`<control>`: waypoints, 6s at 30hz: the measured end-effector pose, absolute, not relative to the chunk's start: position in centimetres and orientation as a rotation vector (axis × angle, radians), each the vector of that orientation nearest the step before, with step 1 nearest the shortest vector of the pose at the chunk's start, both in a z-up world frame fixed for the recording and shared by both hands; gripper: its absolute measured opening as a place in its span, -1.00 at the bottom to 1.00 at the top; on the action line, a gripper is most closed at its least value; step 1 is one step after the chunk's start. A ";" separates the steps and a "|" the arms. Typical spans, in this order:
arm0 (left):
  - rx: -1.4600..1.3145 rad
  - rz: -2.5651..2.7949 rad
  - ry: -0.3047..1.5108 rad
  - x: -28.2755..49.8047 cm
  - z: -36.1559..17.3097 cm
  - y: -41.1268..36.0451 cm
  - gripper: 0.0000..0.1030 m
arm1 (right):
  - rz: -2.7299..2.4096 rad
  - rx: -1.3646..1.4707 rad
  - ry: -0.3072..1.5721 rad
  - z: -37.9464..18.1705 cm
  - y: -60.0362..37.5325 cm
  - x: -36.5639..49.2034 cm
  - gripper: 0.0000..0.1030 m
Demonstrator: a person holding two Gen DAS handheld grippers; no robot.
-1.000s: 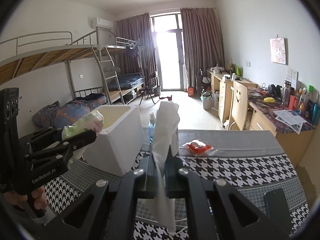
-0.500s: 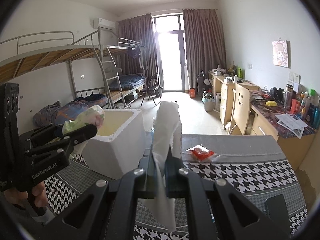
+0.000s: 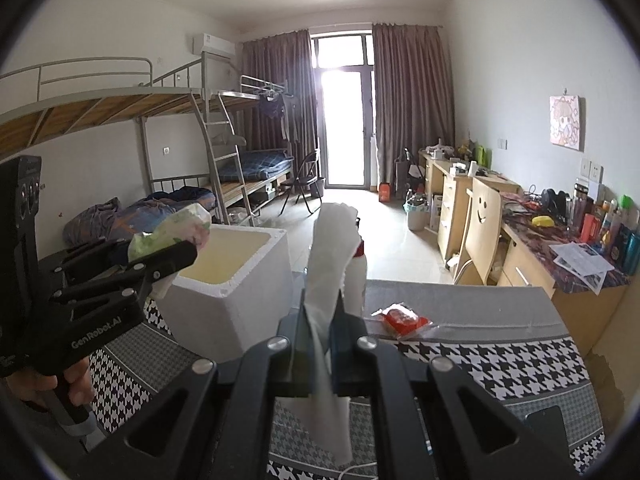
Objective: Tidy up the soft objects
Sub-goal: 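Carry the green bag with the left tool while the right tool carries the white tissue toward the foam box, then open the left tool over the foam box to drop the green bag, then lower the white tissue into the foam box and open the right tool, then withdraw both tools from the foam box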
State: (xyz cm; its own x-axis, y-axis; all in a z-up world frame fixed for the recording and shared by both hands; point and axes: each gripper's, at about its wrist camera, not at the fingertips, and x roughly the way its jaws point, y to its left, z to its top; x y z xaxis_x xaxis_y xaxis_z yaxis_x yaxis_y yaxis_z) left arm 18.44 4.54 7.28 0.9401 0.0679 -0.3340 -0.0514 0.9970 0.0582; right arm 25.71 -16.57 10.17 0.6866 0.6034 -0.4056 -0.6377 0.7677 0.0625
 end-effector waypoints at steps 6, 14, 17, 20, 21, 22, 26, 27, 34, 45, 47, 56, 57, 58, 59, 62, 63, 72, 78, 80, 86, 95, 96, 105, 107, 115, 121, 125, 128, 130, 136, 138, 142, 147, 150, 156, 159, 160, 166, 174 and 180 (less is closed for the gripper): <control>0.053 0.072 0.342 18.8 7.4 5.1 -0.33 | 0.710 -0.087 0.426 10.3 -15.9 26.1 -0.83; 0.050 0.091 0.344 19.7 7.7 6.2 -0.33 | 0.729 -0.102 0.430 10.6 -14.7 26.6 -0.83; 0.052 0.105 0.354 20.1 7.6 6.7 -0.33 | 0.735 -0.104 0.426 10.9 -14.3 26.7 -0.83; 0.046 0.108 0.357 20.2 7.7 7.1 -0.33 | 0.746 -0.109 0.420 11.3 -13.8 26.7 -0.83; 0.043 0.113 0.353 20.2 7.7 7.2 -0.33 | 0.749 -0.111 0.417 11.4 -13.7 26.7 -0.83; 0.039 0.116 0.351 20.2 7.8 7.4 -0.33 | 0.751 -0.113 0.413 11.5 -13.6 26.7 -0.83; 0.037 0.134 0.353 20.6 7.9 7.8 -0.33 | 0.765 -0.110 0.404 11.9 -13.1 26.8 -0.83; 0.037 0.139 0.356 20.6 7.9 8.0 -0.33 | 0.768 -0.108 0.406 11.9 -13.0 26.9 -0.83; 0.037 0.159 0.360 21.0 8.2 8.7 -0.33 | 0.792 -0.106 0.421 11.9 -11.9 27.9 -0.83; 0.039 0.199 0.368 21.6 8.3 9.4 -0.33 | 0.824 -0.113 0.425 12.3 -10.4 28.7 -0.83; 0.035 0.210 0.371 21.6 8.2 9.8 -0.33 | 0.831 -0.118 0.428 12.4 -10.1 28.8 -0.83; 0.015 0.243 0.380 22.4 7.9 10.2 -0.33 | 0.875 -0.132 0.432 12.4 -8.2 29.0 -0.83; 0.015 0.247 0.383 22.5 7.9 10.3 -0.33 | 0.883 -0.131 0.432 12.5 -8.0 29.1 -0.83; 0.012 0.250 0.384 22.4 7.8 10.5 -0.33 | 0.889 -0.129 0.432 12.5 -7.8 29.0 -0.83; 0.004 0.250 0.388 22.5 7.7 10.6 -0.33 | 0.894 -0.127 0.434 12.4 -7.6 29.1 -0.83; -0.019 0.248 0.395 22.7 7.6 11.0 -0.33 | 0.910 -0.128 0.435 12.4 -7.0 29.2 -0.83; -0.018 0.258 0.395 22.8 7.5 11.1 -0.32 | 0.912 -0.131 0.437 12.4 -6.6 29.3 -0.83; -0.023 0.281 0.423 24.0 7.1 11.5 -0.32 | 0.914 -0.121 0.458 12.1 -5.2 29.9 -0.83; -0.047 0.271 0.446 24.6 6.7 12.0 -0.32 | 0.924 -0.133 0.474 11.6 -4.7 30.2 -0.83; -0.044 0.266 0.452 24.9 6.7 12.0 -0.32 | 0.921 -0.135 0.478 11.5 -4.5 30.4 -0.83; -0.049 0.283 0.473 25.5 6.2 12.5 -0.32 | 0.921 -0.136 0.485 11.3 -4.0 30.8 -0.83; -0.055 0.304 0.483 26.0 6.1 12.7 0.26 | 0.920 -0.141 0.502 11.1 -3.5 31.2 -0.83; -0.048 0.319 0.476 25.8 6.1 12.8 0.33 | 0.920 -0.142 0.502 11.1 -3.4 31.2 -0.83; -0.063 0.384 0.406 23.8 6.9 14.3 0.87 | 0.917 -0.154 0.512 10.8 -2.7 31.7 -0.83; -0.061 0.395 0.401 23.6 7.0 14.5 0.92 | 0.918 -0.159 0.516 10.8 -2.3 31.8 -0.83; -0.071 0.433 0.382 22.8 6.9 15.3 0.98 | 0.946 -0.178 0.523 10.6 -0.9 31.8 -0.83; -0.078 0.450 0.378 22.3 6.7 15.9 0.98 | 0.965 -0.184 0.536 10.2 -0.5 32.4 -0.83; -0.077 0.459 0.375 21.9 6.7 16.1 0.98 | 0.960 -0.209 0.543 9.6 0.2 32.5 -0.83; -0.078 0.456 0.377 21.8 6.6 16.1 0.98 | 0.968 -0.217 0.551 9.2 0.3 32.8 -0.83; -0.073 0.455 0.377 21.6 6.5 16.0 0.98 | 0.960 -0.227 0.561 8.8 0.5 33.1 -0.78; -0.075 0.463 0.381 21.6 6.3 15.8 0.98 | 0.950 -0.269 0.595 7.7 1.8 33.6 0.18; -0.076 0.465 0.387 21.6 6.2 15.9 0.98 | 0.947 -0.260 0.616 7.5 1.7 33.9 0.19; -0.082 0.466 0.388 21.5 6.2 15.9 0.98 | 0.934 -0.251 0.631 7.6 1.3 34.0 0.20; -0.081 0.466 0.386 21.1 6.5 15.5 0.98 | 0.922 -0.233 0.600 8.7 0.6 33.4 0.56; -0.082 0.461 0.382 20.8 6.7 15.4 0.98 | 0.909 -0.206 0.578 9.3 0.0 33.0 0.68; -0.077 0.454 0.365 19.7 7.3 14.6 0.98 | 0.907 -0.199 0.560 9.9 -0.9 32.0 0.72; -0.075 0.449 0.365 19.4 7.4 14.2 0.98 | 0.881 -0.206 0.526 10.3 -1.7 31.3 0.72; -0.075 0.445 0.366 19.5 7.4 14.2 0.98 | 0.872 -0.202 0.520 10.4 -2.1 31.1 0.72; -0.080 0.412 0.370 19.0 7.7 13.0 0.98 | 0.819 -0.176 0.497 10.6 -3.8 30.8 0.72; -0.070 0.387 0.360 18.3 8.0 11.6 0.98 | 0.799 -0.149 0.495 10.4 -6.0 29.9 0.73; -0.056 0.372 0.352 17.8 8.3 10.1 0.98 | 0.789 -0.123 0.470 10.9 -7.9 29.0 0.73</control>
